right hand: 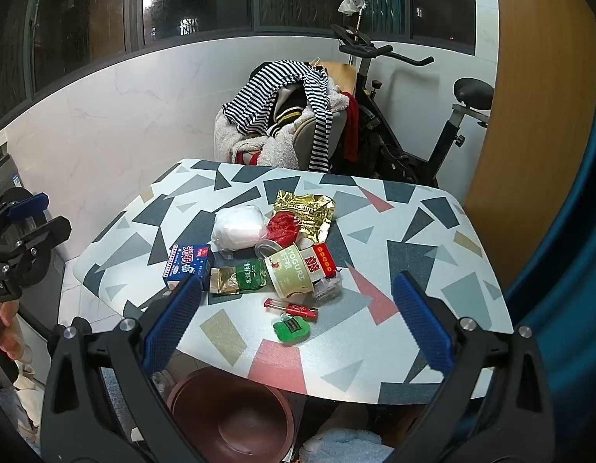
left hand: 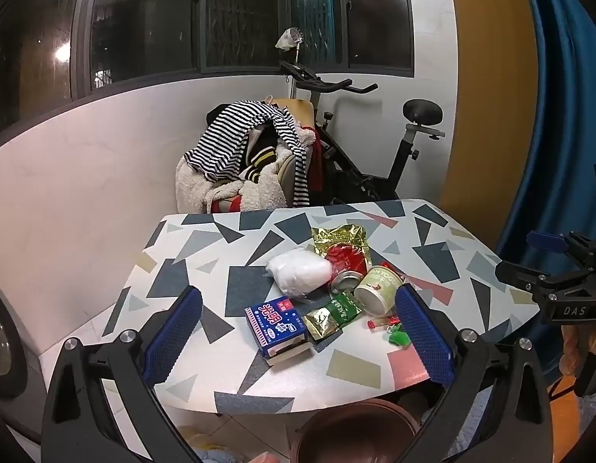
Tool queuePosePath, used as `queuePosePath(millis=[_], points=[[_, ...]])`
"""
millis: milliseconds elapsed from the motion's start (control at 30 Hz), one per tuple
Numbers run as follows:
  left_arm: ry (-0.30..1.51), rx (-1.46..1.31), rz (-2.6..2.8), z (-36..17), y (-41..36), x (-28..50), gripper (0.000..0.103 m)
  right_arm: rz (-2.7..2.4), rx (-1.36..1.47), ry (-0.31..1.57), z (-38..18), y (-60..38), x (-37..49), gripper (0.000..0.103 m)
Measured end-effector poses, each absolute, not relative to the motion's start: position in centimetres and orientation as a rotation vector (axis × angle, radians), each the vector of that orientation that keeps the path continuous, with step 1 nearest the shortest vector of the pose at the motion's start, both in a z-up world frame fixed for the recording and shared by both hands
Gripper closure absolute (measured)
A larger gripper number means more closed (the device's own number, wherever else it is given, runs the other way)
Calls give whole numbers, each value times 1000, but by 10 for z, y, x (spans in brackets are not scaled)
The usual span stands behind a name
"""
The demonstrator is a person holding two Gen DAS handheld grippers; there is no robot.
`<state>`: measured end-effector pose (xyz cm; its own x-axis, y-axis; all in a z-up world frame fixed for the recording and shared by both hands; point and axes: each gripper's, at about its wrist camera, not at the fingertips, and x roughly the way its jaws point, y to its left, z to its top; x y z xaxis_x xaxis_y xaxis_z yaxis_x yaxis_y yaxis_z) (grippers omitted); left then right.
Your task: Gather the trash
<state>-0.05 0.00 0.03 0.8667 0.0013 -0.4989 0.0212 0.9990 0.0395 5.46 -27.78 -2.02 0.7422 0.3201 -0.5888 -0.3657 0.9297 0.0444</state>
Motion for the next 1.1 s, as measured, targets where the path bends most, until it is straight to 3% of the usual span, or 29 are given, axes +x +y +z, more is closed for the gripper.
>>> queuePosePath(millis=[1100], points=[[526,52,-6,5,-2,-1,5,374,-76,632,-15,-277,57,5]])
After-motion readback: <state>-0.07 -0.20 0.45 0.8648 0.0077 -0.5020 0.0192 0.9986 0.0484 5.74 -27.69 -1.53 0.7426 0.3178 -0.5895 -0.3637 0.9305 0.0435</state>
